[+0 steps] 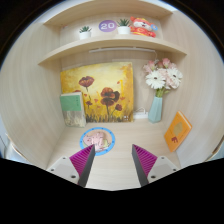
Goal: Arrange mouse
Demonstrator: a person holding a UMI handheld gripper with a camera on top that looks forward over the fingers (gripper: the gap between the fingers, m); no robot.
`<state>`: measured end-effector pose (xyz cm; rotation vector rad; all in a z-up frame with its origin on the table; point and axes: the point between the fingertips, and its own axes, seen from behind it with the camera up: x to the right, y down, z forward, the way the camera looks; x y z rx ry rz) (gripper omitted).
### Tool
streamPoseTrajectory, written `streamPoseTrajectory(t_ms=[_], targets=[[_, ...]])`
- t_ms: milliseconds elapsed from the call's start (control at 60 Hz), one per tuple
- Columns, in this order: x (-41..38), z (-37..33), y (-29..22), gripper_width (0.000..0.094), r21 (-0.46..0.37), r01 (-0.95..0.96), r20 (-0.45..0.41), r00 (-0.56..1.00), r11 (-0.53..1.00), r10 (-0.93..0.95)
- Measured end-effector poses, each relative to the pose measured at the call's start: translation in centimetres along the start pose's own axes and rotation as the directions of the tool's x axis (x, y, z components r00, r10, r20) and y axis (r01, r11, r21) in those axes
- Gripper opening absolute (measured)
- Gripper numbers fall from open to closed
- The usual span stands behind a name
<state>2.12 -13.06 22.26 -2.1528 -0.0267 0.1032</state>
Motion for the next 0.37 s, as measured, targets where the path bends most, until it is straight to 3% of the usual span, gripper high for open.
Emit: streamPoseTrajectory(t_ms=[367], targets=[[0.1,-1.9,1.8,0.0727,0.002,0.007,0.01,1.0,1.0,-0.007]])
